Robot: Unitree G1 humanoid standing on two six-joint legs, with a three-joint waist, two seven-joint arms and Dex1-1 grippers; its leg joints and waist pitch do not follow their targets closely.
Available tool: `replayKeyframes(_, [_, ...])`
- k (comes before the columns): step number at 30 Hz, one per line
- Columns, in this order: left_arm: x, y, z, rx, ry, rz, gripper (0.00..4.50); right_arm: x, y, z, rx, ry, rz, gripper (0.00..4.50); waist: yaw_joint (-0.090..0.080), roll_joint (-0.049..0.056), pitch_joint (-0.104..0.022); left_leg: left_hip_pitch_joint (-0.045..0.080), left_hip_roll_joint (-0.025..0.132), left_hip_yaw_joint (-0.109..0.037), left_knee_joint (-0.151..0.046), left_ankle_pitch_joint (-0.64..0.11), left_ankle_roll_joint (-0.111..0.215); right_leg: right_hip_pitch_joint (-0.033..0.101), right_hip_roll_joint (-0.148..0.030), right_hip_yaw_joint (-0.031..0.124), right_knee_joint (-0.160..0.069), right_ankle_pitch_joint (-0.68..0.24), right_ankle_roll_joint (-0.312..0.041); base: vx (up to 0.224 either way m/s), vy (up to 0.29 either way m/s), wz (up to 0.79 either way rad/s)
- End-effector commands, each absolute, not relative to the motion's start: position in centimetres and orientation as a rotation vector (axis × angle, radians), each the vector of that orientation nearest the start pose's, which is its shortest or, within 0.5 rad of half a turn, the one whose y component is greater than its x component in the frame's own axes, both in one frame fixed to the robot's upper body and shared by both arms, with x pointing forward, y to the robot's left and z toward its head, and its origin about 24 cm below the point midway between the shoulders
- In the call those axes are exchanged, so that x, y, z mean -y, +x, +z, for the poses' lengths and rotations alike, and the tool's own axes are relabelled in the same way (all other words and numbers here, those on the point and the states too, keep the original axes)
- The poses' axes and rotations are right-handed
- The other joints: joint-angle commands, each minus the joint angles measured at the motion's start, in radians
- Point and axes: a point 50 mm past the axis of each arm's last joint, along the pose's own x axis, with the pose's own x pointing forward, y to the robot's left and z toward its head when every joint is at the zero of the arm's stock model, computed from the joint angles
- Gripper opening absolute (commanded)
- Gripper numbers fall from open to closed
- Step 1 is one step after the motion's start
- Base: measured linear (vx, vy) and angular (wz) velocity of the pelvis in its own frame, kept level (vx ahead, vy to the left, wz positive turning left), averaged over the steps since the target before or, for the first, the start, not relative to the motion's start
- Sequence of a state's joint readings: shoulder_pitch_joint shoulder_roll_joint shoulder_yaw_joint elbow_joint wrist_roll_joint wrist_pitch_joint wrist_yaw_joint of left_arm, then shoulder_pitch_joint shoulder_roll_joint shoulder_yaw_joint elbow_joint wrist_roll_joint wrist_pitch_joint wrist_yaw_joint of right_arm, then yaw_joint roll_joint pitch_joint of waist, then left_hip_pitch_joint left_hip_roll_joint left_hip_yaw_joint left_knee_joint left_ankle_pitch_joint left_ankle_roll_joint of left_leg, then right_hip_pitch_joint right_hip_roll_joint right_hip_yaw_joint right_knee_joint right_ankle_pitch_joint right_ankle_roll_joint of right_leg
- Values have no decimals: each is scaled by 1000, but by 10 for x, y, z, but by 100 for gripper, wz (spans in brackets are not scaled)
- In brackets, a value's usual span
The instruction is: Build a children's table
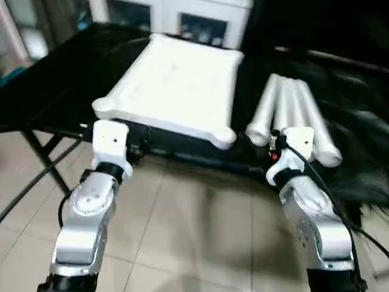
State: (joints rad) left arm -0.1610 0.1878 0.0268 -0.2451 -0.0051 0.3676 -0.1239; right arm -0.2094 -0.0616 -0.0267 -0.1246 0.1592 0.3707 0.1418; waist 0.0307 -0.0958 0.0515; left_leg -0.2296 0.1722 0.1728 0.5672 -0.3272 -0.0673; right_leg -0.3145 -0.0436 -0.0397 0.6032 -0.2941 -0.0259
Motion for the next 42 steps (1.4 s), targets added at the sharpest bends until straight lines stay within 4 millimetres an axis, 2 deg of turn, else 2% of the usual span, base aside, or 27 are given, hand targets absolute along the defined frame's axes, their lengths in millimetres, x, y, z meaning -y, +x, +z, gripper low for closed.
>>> replayKeyframes(1, [-169, 279, 104, 1, 189, -112, 332, 144, 290, 89, -58, 86, 200, 450, -50, 33, -82, 168, 45, -103, -27, 462, 332, -95, 2, -24, 55, 208, -128, 223, -43, 4])
replayKeyframes(2, [-169, 280, 104, -1, 191, -112, 332, 144, 290, 89, -60, 88, 199, 450, -78, 18, -82, 217, 109, -186, -24, 577, 457, -192, -64, -19, 92, -9, -14, 117, -61, -32])
replayKeyframes(3, [-170, 281, 104, -2, 193, -111, 332, 144, 290, 89, -63, 92, 197, 450, -79, -10, -72, 213, 70, -103, -10, 500, 286, -204, -98, 7, 71, 7, -61, 117, -61, -32])
replayKeyframes(4, [-170, 281, 104, -2, 194, -111, 332, 144, 291, 88, -65, 95, 195, 450, -57, -29, -63, 150, -17, -31, -3, 379, 214, -131, -89, 29, 28, 49, -116, 58, -35, -51])
replayKeyframes(5, [-170, 282, 105, -1, 193, -111, 332, 145, 291, 89, -65, 93, 194, 450, 35, -62, -50, -18, -146, 26, 158, -45, 149, 84, -135, 257, -70, -80, -362, 141, 63, -32])
replayKeyframes(6, [-170, 283, 105, 0, 192, -111, 332, 146, 291, 89, -63, 89, 194, 450, 75, -49, -50, -95, -112, -32, 265, -123, 45, 137, -177, 334, -66, 52, -617, 141, 63, -32])
replayKeyframes(8, [-170, 283, 105, -1, 197, -113, 332, 147, 291, 90, -58, 84, 190, 450, 97, -36, -56, -227, -62, -113, 314, -39, -161, 190, -145, 358, 1, 554, -610, 137, 113, -53])
replayKeyframes(10, [-169, 284, 105, 0, 198, -118, 332, 148, 291, 90, -57, 75, 185, 450, 93, -5, -61, -261, -7, -176, 182, 150, -122, 146, -114, 208, 17, 816, -432, -125, 73, -49])
replayKeyframes(11, [-169, 284, 105, 0, 200, -120, 332, 149, 291, 90, -56, 73, 184, 450, 45, 70, -49, -152, -47, -159, 1, 345, -21, 73, 39, 61, -3, 422, -252, -235, 44, -32])
replayKeyframes(12, [-169, 285, 105, 1, 201, -120, 332, 149, 291, 90, -56, 73, 183, 450, 28, 146, -40, -105, -19, -230, -45, 150, -98, -23, 84, -18, 132, 67, -143, -235, 44, -32])
replayKeyframes(13, [-169, 285, 105, 1, 201, -122, 332, 150, 291, 90, -55, 72, 181, 450, 13, 107, -68, -73, 90, -280, -45, -2, 19, -32, 39, -23, 204, -180, -25, 62, 77, -5])
replayKeyframes(17, [-170, 285, 105, 2, 205, -128, 332, 152, 290, 89, -58, 72, 171, 450, 10, 71, -51, -38, 55, -225, -49, -46, 344, -106, 7, -20, 172, 13, 84, 156, 52, 4])
replayKeyframes(19, [-169, 286, 105, 2, 213, -137, 332, 152, 289, 88, -65, 87, 172, 450, -2, 37, -37, -58, 44, -174, -79, -158, 389, -96, -27, 9, 95, 92, 39, 133, -26, -4])
replayKeyframes(20, [-169, 286, 106, 2, 213, -139, 332, 151, 288, 88, -66, 91, 173, 450, -11, 4, -31, -11, 60, -60, -82, -312, 240, -92, -48, 30, 25, 15, -37, 169, -122, -19])
replayKeyframes(21, [-168, 286, 106, 3, 215, -145, 332, 151, 288, 87, -68, 96, 175, 450, 30, -25, -18, -12, -60, 30, 74, -335, 125, -65, -73, 154, -133, -502, -73, 169, -122, -19])
replayKeyframes(22, [-168, 286, 106, 5, 215, -149, 332, 150, 287, 87, -68, 94, 176, 450, 53, -18, -12, -18, -73, 17, 129, -262, 106, -27, -133, 229, -172, -736, -103, 206, -123, -38])
replayKeyframes(24, [-166, 286, 106, 3, 215, -162, 332, 151, 285, 87, -67, 91, 169, 450, 99, -26, -41, -141, -90, -66, 165, -30, -9, 122, -77, 325, -96, -495, -199, 220, -57, -57])
replayKeyframes(27, [-163, 284, 103, -4, 229, -189, 332, 156, 280, 87, -66, 89, 153, 450, 117, 45, -28, -94, -82, -114, 80, 2, -81, 76, 73, 360, -99, -94, -134, 176, -4, -29])
replayKeyframes(28, [-161, 283, 102, -8, 235, -202, 332, 158, 277, 86, -66, 93, 145, 450, 95, 71, -30, -50, -51, -123, 1, 30, -84, 37, 129, 306, -66, -85, -27, 160, 103, -36])
replayKeyframes(29, [-161, 283, 102, -8, 235, -202, 332, 158, 277, 86, -66, 93, 145, 450, 43, 117, -50, 74, 115, -207, -69, 34, -39, -150, 80, 118, 140, -180, 98, 192, 118, -35])
replayKeyframes(30, [-159, 282, 101, -10, 240, -213, 332, 160, 275, 86, -66, 99, 141, 450, 52, 90, -78, 95, 153, -191, -40, 215, -63, -177, 5, 22, 188, -116, 85, 192, 118, -35])
replayKeyframes(34, [-151, 277, 101, -2, 211, -245, 332, 164, 271, 84, -78, 72, 162, 450, -7, 64, -75, 80, -35, -126, -12, 730, 90, -195, -10, -51, 64, 253, 14, 187, 66, 3])
replayKeyframes(35, [-151, 277, 101, -4, 202, -252, 332, 163, 273, 86, -75, 66, 182, 450, -18, 33, -79, 62, -121, -67, 31, 580, 140, -144, -46, -17, -18, 388, -73, 120, -30, 14])
replayKeyframes(36, [-150, 276, 100, -4, 191, -271, 332, 162, 276, 90, -65, 67, 211, 450, 37, 6, -73, -93, -129, -72, 150, 178, 158, 29, -243, 172, -85, 404, -318, 120, -30, 14])
replayKeyframes(37, [-150, 276, 100, -2, 189, -285, 332, 161, 277, 92, -56, 71, 229, 450, 40, -3, -86, -119, -101, -91, 172, 113, 135, 60, -255, 200, -73, 529, -414, 111, -7, 16])
replayKeyframes(40, [-151, 276, 99, 3, 220, -322, 350, 159, 281, 98, -35, 62, 286, 450, 34, 30, -73, -145, -57, -123, 74, 400, 31, 20, -130, 69, 9, 1232, -350, -22, -77, -2])
replayKeyframes(42, [-150, 273, 98, -19, 201, -446, 360, 161, 283, 104, -23, 28, 403, 450, 4, 96, -58, -145, 2, -106, 1, 444, -3, -13, -24, 7, -3, 563, -192, -195, -99, -10])
